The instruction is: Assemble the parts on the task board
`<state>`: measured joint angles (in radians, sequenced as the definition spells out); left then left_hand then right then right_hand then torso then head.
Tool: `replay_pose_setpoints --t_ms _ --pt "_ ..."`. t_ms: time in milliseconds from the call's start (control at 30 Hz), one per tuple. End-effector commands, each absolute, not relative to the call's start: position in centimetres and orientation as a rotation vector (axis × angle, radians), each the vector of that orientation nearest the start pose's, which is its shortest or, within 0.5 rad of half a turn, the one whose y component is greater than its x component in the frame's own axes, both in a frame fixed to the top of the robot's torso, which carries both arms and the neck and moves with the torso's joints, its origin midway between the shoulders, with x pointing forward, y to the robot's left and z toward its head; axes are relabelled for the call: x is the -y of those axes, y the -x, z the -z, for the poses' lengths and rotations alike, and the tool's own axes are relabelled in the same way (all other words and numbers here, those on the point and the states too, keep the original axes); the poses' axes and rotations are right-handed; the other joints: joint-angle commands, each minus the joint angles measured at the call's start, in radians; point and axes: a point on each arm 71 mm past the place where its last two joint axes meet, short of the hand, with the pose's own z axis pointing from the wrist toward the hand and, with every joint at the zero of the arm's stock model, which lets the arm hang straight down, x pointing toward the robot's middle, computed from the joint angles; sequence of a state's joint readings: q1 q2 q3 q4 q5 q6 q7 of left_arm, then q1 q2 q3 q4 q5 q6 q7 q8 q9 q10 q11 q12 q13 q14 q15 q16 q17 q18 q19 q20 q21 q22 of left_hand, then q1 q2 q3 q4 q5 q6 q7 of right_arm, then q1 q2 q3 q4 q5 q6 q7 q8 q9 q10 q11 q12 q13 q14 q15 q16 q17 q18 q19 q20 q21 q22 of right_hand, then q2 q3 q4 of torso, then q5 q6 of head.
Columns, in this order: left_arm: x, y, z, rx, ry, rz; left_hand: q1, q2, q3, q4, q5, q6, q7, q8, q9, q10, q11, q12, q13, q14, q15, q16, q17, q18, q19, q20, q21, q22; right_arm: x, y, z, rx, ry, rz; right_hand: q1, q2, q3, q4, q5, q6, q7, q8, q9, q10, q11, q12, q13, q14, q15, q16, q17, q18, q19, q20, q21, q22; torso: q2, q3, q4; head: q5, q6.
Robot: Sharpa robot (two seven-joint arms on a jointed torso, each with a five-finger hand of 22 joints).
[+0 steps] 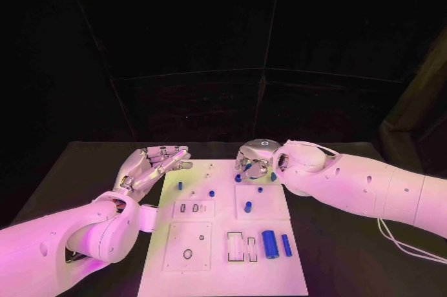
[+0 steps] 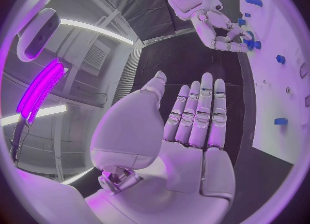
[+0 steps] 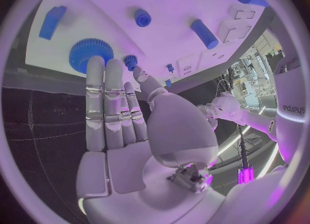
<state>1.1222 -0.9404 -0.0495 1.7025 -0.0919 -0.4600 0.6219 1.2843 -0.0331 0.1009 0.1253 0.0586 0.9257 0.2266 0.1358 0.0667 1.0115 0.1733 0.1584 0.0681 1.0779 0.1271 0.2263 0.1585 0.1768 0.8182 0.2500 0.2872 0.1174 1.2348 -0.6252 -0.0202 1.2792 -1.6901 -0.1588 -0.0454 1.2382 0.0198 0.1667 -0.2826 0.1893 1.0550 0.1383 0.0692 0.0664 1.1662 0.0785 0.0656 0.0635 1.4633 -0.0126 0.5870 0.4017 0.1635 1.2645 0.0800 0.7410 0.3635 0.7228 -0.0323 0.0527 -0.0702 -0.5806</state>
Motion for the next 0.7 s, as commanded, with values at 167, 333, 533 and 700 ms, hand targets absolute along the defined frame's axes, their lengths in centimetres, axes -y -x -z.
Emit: replay_pose_setpoints --t_ms 167,333,533,700 --pt "-20.99 -44.09 18.39 -1.271 0.943 1.592 0.000 0.010 -0.002 -0.006 -0.003 0.003 0.003 -0.006 -0.001 0.004 0.003 -0.009 -0.001 0.004 0.004 -0.008 0.002 0.008 0.009 -0.001 -0.008 -0.003 14.81 -53.11 18.32 -1.695 0.528 -0.460 -0.006 -0.010 0.024 0.002 -0.006 -0.009 0.000 -0.003 0.001 -0.017 0.001 0.000 0.002 0.028 -0.002 0.080 0.050 0.018 -0.026 0.003 0.079 0.050 0.013 -0.0003 0.0033 -0.001 -0.003" --pt "-21.07 -44.10 18.39 -1.273 0.945 1.591 -0.001 0.011 -0.003 -0.008 -0.003 0.002 0.004 -0.008 -0.002 0.003 0.003 -0.012 -0.002 0.003 0.004 -0.011 0.002 0.008 0.010 0.000 -0.009 -0.005 14.64 -53.07 18.36 -1.701 0.534 -0.463 -0.011 -0.012 0.038 0.003 -0.006 -0.013 0.000 -0.004 0.000 -0.013 0.000 0.000 0.002 0.026 -0.002 0.165 0.119 0.009 -0.024 0.004 0.168 0.142 0.018 -0.0004 0.0035 0.001 -0.005" --pt "-21.18 -44.22 18.46 -1.275 0.947 1.586 -0.002 0.012 -0.004 -0.009 -0.003 0.002 0.005 -0.010 -0.002 0.003 0.004 -0.015 -0.002 0.003 0.005 -0.014 0.002 0.008 0.011 0.000 -0.011 -0.006 14.35 -52.98 18.41 -1.707 0.545 -0.471 -0.014 -0.009 0.055 0.003 -0.006 -0.011 0.000 -0.004 0.001 -0.006 0.000 0.001 0.002 0.024 -0.002 0.249 0.196 -0.001 -0.016 0.006 0.249 0.237 0.023 0.0002 0.0030 0.002 -0.005" --pt "-21.28 -44.26 18.47 -1.276 0.948 1.583 -0.002 0.014 -0.005 -0.011 -0.003 0.001 0.006 -0.012 -0.002 0.002 0.005 -0.017 -0.002 0.002 0.006 -0.017 0.002 0.008 0.013 0.000 -0.012 -0.007 14.19 -52.89 18.44 -1.712 0.552 -0.475 -0.016 -0.003 0.071 0.005 -0.009 -0.008 0.000 -0.003 0.001 0.005 -0.002 0.002 0.002 0.026 -0.002 0.305 0.249 -0.010 -0.002 0.006 0.305 0.307 0.029 0.0005 0.0023 0.003 -0.004"
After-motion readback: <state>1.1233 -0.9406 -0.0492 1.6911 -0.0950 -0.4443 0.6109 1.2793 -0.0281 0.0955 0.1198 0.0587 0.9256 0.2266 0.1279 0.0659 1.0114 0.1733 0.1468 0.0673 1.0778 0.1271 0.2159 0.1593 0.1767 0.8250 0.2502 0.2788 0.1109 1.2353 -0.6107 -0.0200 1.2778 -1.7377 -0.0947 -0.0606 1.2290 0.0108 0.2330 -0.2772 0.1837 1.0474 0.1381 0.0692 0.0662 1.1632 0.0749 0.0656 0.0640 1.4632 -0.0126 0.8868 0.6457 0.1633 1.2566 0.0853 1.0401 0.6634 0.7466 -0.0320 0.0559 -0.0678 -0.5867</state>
